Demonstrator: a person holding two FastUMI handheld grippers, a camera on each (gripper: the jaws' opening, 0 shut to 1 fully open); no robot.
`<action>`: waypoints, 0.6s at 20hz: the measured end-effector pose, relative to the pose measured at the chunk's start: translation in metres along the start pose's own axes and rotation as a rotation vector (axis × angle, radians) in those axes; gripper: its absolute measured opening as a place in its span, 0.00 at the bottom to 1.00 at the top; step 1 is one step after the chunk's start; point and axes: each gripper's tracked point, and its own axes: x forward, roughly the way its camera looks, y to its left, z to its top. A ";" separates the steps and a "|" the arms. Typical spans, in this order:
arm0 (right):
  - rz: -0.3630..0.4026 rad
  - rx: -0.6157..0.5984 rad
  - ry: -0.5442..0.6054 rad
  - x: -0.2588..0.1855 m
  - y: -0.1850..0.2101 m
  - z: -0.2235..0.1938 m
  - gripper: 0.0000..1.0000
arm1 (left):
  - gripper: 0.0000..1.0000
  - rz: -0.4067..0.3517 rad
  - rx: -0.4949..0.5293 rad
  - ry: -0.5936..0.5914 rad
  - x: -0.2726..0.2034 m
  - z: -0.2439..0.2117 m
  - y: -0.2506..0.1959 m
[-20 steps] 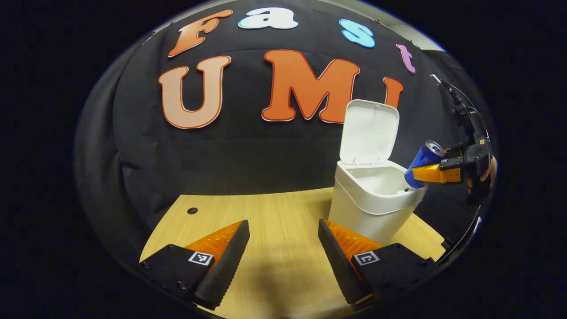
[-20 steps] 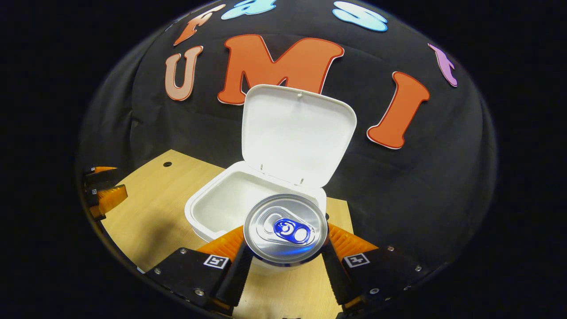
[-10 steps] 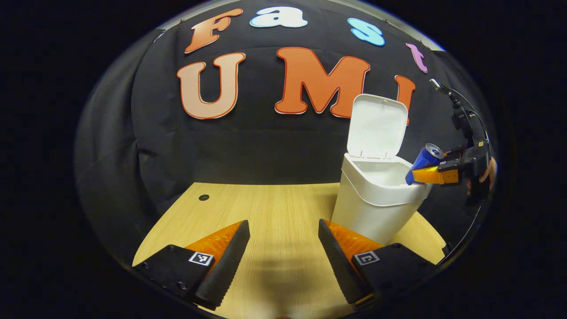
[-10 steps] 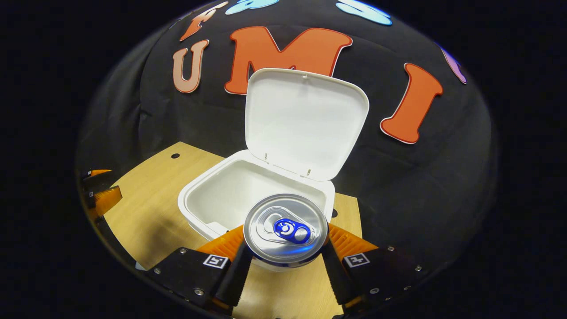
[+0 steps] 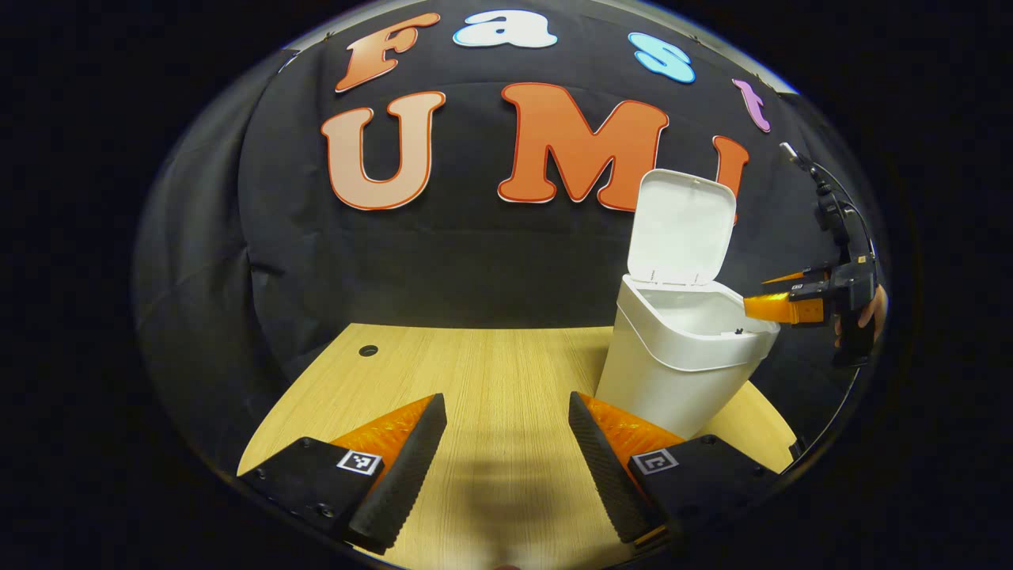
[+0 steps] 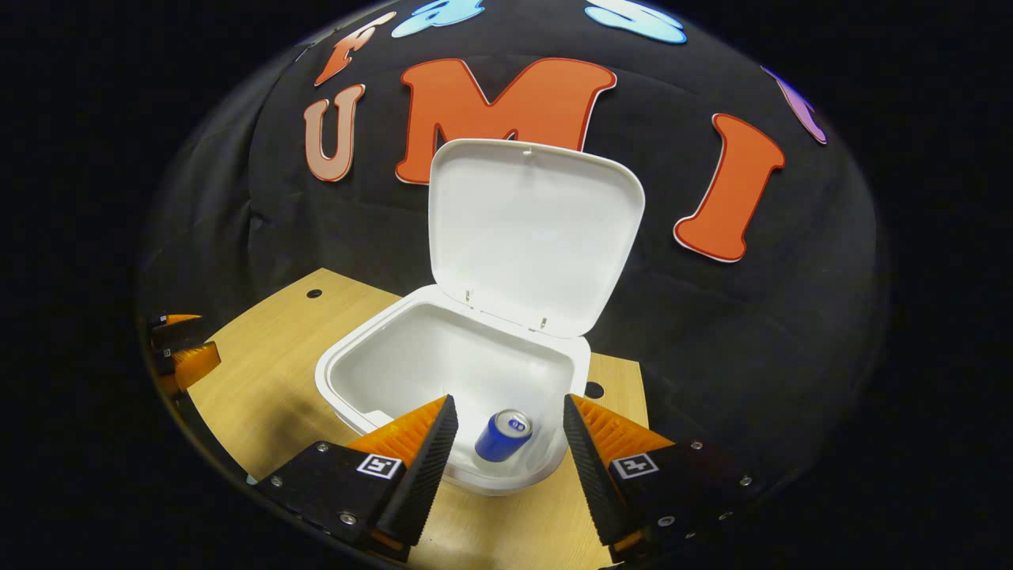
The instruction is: Press the lid of the desktop garbage bin to open it, pick up the crumpled paper on the desktop and throw it into the bin, then pick up the pop can on the desktop and drop it into the bin, and finally close the garbage bin lid.
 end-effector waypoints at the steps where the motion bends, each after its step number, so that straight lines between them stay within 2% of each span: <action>1: -0.009 0.005 -0.008 0.000 -0.004 0.005 0.82 | 0.99 -0.005 0.009 -0.001 0.003 0.003 0.000; 7: -0.063 0.019 -0.072 0.003 -0.025 0.049 0.82 | 0.99 -0.029 0.063 -0.025 0.010 0.015 0.001; 12: -0.122 -0.039 -0.156 0.005 -0.041 0.105 0.82 | 0.99 -0.016 0.052 -0.021 0.013 0.013 0.015</action>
